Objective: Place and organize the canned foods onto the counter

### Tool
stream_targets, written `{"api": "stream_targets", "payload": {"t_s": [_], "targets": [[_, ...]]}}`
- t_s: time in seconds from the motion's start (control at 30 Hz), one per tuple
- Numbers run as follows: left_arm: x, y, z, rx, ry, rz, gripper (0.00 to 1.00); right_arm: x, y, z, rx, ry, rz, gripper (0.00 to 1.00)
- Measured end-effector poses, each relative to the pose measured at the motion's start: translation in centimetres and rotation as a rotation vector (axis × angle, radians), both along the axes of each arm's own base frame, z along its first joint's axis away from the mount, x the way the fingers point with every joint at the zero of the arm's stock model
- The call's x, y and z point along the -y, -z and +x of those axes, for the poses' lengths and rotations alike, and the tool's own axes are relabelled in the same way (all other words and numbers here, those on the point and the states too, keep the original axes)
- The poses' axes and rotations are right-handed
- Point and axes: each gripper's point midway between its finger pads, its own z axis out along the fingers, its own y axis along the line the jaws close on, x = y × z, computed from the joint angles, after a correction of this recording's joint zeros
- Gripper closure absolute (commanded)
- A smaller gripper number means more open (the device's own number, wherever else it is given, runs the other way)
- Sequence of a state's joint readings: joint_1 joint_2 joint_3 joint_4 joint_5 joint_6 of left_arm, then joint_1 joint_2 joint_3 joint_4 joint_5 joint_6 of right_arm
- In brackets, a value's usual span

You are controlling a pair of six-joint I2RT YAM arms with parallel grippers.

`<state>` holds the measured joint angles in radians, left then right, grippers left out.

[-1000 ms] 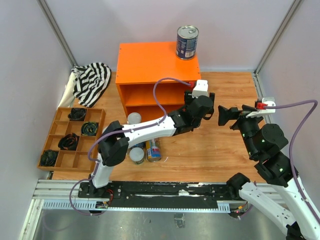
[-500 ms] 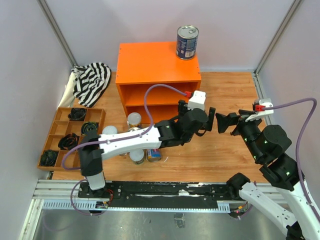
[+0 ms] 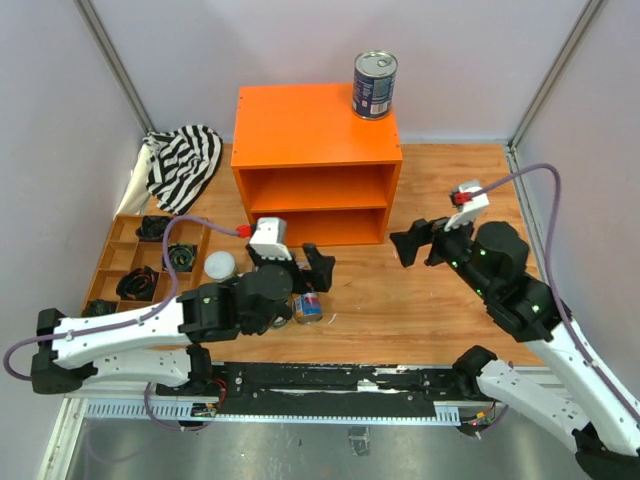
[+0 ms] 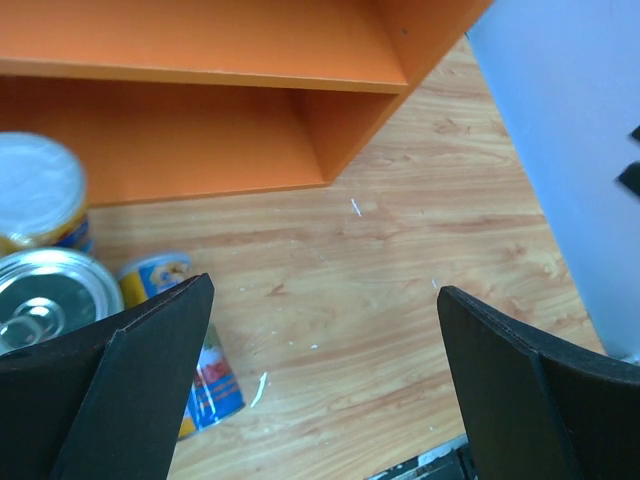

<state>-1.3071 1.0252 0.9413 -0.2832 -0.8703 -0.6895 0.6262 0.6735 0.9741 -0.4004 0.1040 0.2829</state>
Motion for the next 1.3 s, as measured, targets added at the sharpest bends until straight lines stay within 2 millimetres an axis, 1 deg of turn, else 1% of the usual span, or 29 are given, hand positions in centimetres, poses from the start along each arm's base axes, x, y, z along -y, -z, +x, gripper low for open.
{"api": "stream_targets", "payload": {"t_s": [0.07,0.17,0.23,0.33,0.4,0.53,0.67,0.73,0.83,1.0,1.13,1.3], "targets": [[-1.7,-0.1,-0.5,-0.004,-0.026,-0.04,0.01,-1.6,1.1,0.3,-0.026,-0.034,-0.019,0.01],[-4.1,0.1,-0.8,-0.011,-0.074,-0.088,0.01,-5.1,2.8,-0.3,-0.048,-0.119,-0.067,0.02],[-5.3,0.5,-0.9,-0.017,-0.101,-0.102,0.01,-7.8,4.0,-0.8,-0.061,-0.177,-0.107,0.02],[-7.0,1.4,-0.9,-0.033,-0.151,-0.116,0.01,-10.7,5.7,-0.9,-0.072,-0.221,-0.153,0.02],[-8.2,2.0,-1.0,-0.047,-0.189,-0.129,0.01,-12.2,7.0,-0.9,-0.078,-0.239,-0.171,0.02],[-11.4,2.9,-1.3,-0.069,-0.273,-0.18,0.01,-14.6,10.1,-0.5,-0.104,-0.259,-0.212,0.02],[-14.6,3.3,-1.6,-0.071,-0.333,-0.268,0.01,-17.2,12.5,-0.5,-0.124,-0.292,-0.239,0.02],[-15.8,3.3,-1.8,-0.07,-0.354,-0.303,0.01,-18.3,13.5,-0.5,-0.13,-0.304,-0.247,0.02],[-17.1,3.5,-1.9,-0.071,-0.381,-0.327,0.01,-19.9,15.2,-0.4,-0.142,-0.317,-0.254,0.02],[-18.2,4.4,-2.0,-0.078,-0.417,-0.31,0.01,-22.5,17.6,-0.3,-0.162,-0.339,-0.269,0.02],[-18.7,4.7,-2.0,-0.077,-0.433,-0.296,0.01,-24.7,18.4,-0.6,-0.16,-0.37,-0.266,0.02],[-18.9,4.9,-2.0,-0.075,-0.437,-0.283,0.01,-26.5,19.2,-1.4,-0.158,-0.408,-0.254,0.02]]}}
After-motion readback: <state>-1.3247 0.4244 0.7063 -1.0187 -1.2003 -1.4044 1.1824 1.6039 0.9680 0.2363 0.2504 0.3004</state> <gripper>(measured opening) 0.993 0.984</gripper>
